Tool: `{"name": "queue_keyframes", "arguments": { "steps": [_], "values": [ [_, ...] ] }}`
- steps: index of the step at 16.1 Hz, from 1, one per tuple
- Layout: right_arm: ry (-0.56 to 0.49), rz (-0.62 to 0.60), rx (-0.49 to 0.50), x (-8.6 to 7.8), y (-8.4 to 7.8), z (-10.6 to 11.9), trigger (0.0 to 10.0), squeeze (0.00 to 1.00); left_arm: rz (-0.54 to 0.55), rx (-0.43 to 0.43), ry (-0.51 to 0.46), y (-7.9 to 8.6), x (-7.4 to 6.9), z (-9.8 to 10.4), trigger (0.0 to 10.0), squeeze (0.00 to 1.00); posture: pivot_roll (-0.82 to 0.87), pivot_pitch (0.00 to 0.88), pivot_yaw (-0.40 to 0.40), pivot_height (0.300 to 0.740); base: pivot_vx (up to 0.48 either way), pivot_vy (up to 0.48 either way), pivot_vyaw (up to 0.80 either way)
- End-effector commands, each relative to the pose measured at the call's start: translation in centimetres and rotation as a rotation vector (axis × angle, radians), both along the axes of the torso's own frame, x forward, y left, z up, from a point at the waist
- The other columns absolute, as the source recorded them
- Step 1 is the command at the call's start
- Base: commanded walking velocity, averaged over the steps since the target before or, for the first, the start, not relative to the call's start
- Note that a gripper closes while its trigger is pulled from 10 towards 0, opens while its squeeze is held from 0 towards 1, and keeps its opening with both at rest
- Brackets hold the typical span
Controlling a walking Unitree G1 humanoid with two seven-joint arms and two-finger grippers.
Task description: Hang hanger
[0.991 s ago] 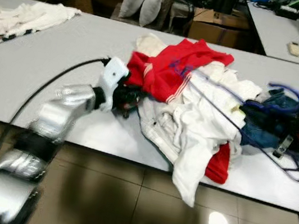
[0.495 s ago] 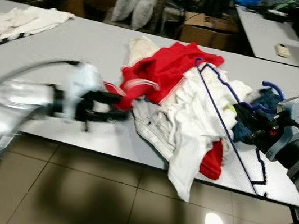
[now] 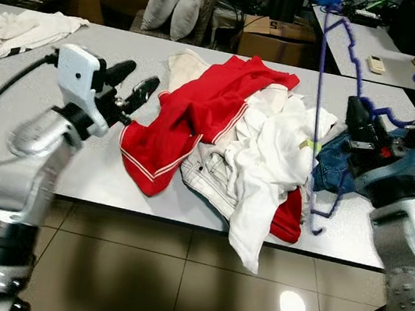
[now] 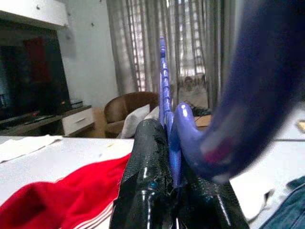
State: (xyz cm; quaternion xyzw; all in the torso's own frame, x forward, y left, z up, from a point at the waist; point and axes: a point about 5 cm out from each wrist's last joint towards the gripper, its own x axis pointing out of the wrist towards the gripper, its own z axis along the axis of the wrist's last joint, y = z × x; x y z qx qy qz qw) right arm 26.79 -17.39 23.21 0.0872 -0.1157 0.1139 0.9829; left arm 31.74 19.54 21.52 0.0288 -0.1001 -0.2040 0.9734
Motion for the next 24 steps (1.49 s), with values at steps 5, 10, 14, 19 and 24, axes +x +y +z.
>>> {"name": "queue_keyframes", "arguments": {
  "steps": [5,10,14,19,24],
  "values": [
    [-0.006,0.029,-0.054,-0.4,2.1,-0.2,10.0,0.0,0.054,0.014,0.056,-3.1,0.4,-1.8,10.0,0.0,-0.2,0.0,0.025,0.74,0.0,0.201,0.0],
    [-0.024,-0.004,-0.062,0.0,2.1,-0.1,10.0,0.0,0.05,0.056,0.061,-4.1,0.6,-1.9,10.0,0.0,-0.2,0.0,0.032,0.74,0.0,0.345,0.0],
    [-0.026,-0.004,-0.083,0.2,2.5,-0.2,10.0,0.0,0.06,0.048,0.062,-4.8,0.9,-1.9,10.0,0.0,-0.2,0.0,0.036,0.74,0.0,0.341,0.0],
    [-0.027,-0.017,-0.074,0.4,2.6,-0.2,10.0,0.0,0.056,0.052,0.066,-5.0,1.2,-2.0,10.0,0.0,-0.2,0.0,0.046,0.74,0.0,0.339,0.0],
    [-0.029,-0.019,-0.09,0.5,2.5,-0.3,10.0,0.0,0.053,0.07,0.07,-5.1,1.1,-2.2,10.0,0.0,-0.21,0.0,0.044,0.74,0.0,0.337,0.0]
  ]
}}
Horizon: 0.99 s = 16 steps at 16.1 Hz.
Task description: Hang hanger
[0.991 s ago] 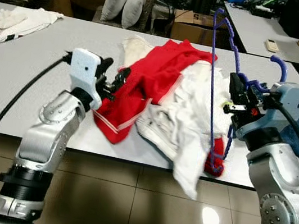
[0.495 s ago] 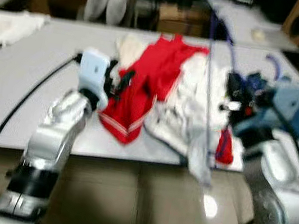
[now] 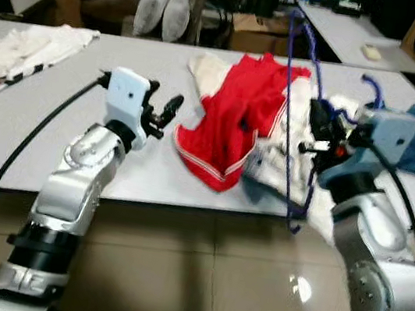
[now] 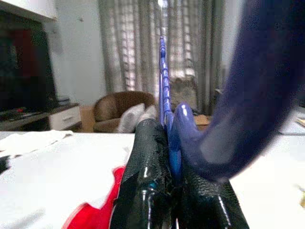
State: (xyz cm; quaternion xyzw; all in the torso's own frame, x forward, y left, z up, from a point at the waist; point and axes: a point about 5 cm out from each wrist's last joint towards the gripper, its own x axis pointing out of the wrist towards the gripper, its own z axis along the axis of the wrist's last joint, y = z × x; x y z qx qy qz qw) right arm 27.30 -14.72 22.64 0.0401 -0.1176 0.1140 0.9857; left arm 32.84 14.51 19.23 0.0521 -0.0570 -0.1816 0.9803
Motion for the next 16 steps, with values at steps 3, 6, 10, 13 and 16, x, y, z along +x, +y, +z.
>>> {"name": "queue_keyframes", "arguments": {
  "steps": [3,6,10,13,16],
  "values": [
    [-0.018,-0.001,-0.003,0.0,0.0,0.3,10.0,0.0,0.014,0.015,0.0,0.2,0.1,0.0,10.0,0.0,-0.2,0.0,0.038,0.74,0.0,0.337,0.0],
    [-0.011,0.005,-0.001,0.2,0.1,0.2,10.0,0.0,0.029,0.019,0.004,0.6,0.1,-0.2,10.0,0.0,-0.2,0.0,0.032,0.74,0.0,0.338,0.0],
    [0.056,0.033,0.012,0.1,0.1,-1.4,10.0,0.0,0.059,0.007,0.041,1.4,-0.1,-1.5,10.0,0.0,-0.2,0.0,0.027,0.74,0.0,0.337,0.0],
    [0.186,0.051,0.014,-0.2,-0.2,-4.8,10.0,0.0,0.099,0.071,0.094,3.0,-0.6,-3.8,10.0,0.0,-0.21,0.0,0.027,0.74,0.0,0.337,0.0],
    [0.233,0.043,0.023,-0.9,-0.6,-7.1,10.0,0.0,0.112,0.084,0.122,3.8,-1.4,-5.3,10.0,0.0,-0.2,0.0,0.018,0.74,0.0,0.336,0.0]
  ]
}}
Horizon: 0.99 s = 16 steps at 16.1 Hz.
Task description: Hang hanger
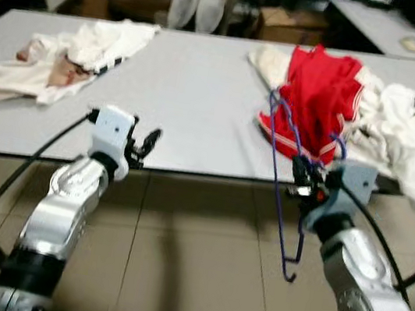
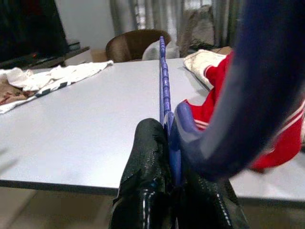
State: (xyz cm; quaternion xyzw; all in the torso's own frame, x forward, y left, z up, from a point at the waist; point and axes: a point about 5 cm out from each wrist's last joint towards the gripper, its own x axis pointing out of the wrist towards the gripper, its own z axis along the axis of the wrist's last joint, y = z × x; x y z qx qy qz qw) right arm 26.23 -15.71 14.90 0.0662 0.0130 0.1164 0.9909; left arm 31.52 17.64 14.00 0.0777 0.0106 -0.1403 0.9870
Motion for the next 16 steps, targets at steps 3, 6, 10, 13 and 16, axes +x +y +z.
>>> {"name": "queue_keyframes", "arguments": {
  "steps": [3,6,10,13,16],
  "values": [
    [0.021,-0.055,-0.076,-1.0,-1.1,-2.1,10.0,0.0,0.031,-0.019,-0.021,0.6,-0.4,-0.4,10.0,0.0,-0.2,0.0,0.007,0.74,0.0,0.337,0.0],
    [0.028,-0.089,-0.077,-2.0,-1.8,-2.7,10.0,0.0,0.009,-0.087,-0.026,-0.2,-0.6,-0.4,10.0,0.0,-0.2,0.0,0.014,0.74,0.0,0.112,0.0],
    [-0.013,-0.064,-0.071,-1.7,-1.1,-2.3,10.0,0.0,0.002,-0.105,-0.056,-0.6,-0.2,0.0,10.0,0.0,-0.2,0.0,0.012,0.74,0.0,0.0,0.0],
    [-0.051,-0.035,-0.07,-1.5,-0.4,-2.0,10.0,0.0,0.026,-0.121,-0.061,-0.3,-0.1,0.1,10.0,0.0,-0.19,0.0,0.009,0.74,0.087,0.0,0.0],
    [-0.087,-0.03,-0.065,-0.9,-0.4,-1.1,10.0,0.0,0.028,-0.121,-0.055,-0.2,-0.2,-0.1,10.0,0.0,-0.19,0.0,0.012,0.74,0.363,0.0,0.0]
  ]
}}
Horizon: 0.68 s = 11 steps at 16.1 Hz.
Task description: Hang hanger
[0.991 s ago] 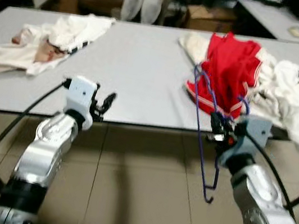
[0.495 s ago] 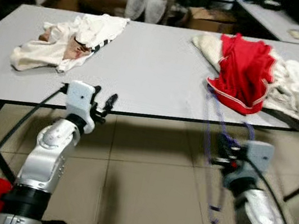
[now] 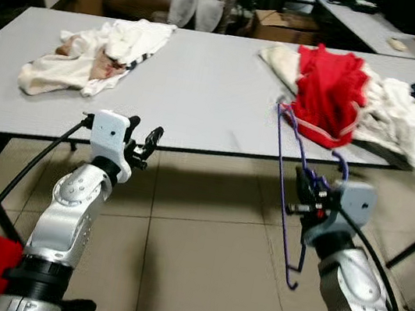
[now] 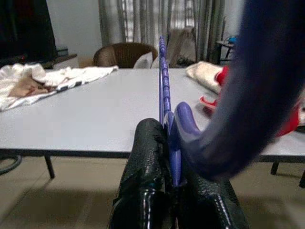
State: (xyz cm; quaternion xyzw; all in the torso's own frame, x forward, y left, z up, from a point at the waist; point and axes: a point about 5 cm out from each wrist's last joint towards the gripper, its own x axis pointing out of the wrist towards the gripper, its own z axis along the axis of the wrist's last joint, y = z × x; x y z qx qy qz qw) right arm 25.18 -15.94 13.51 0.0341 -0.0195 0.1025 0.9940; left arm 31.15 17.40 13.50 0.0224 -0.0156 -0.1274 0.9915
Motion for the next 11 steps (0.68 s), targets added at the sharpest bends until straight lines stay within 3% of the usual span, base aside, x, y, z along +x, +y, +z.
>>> {"name": "queue_keyframes", "arguments": {
  "steps": [1,11],
  "values": [
    [-0.019,0.003,-0.009,0.2,-0.26,0.35,10.0,0.0,0.011,-0.006,-0.013,0.15,0.21,0.29,10.0,0.0,-0.2,0.0,0.012,0.74,0.401,0.0,0.0],
    [-0.018,0.036,-0.021,0.2,0.47,0.41,10.0,0.0,0.013,-0.004,-0.005,0.27,0.27,0.1,10.0,0.0,-0.19,0.0,0.006,0.74,0.404,0.0,0.0]
  ]
}}
